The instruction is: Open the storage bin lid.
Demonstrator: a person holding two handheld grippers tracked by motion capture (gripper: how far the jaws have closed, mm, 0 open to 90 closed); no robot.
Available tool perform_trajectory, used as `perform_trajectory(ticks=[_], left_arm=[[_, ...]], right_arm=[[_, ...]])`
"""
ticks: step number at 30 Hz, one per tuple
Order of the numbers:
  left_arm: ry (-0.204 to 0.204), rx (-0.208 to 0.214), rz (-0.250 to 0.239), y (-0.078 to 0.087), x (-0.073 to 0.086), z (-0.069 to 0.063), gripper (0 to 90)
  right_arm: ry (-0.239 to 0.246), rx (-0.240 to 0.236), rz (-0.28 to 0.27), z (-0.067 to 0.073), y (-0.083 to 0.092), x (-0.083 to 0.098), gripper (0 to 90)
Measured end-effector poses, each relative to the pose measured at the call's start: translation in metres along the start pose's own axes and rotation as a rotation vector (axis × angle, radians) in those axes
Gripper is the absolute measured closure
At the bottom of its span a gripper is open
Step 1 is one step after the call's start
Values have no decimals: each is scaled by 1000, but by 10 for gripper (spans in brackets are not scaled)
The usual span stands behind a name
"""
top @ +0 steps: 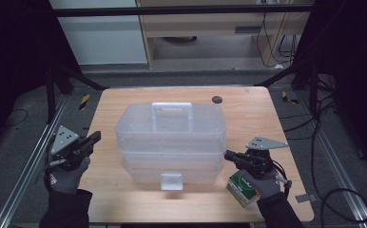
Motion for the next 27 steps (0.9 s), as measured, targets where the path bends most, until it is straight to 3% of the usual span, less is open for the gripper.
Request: perform_trajectory(ticks=[6,16,21,27], left_arm=[[-23,18,60,-5,21,-6,895],[-111,115,128,-17,39,-34,894],[-122,159,128,-17,39,-44,893],[-103,202,103,-13,34,-49,894]], right_arm=[[2,-1,1,0,0,0,900],[5,1,8,0,-1,2,900],[5,1,9,0,-2,2,900],[7,2,6,0,-2,2,900]])
Point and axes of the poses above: each handheld gripper's, and its own axes: y roughly backward along the jaws, x roughly out of its underside, z roughly to its left, the point moved 8 cm from there along -y, roughly forward along the jaws, and after that the axes turned 8 degrees about -x, right-handed, at the moved point
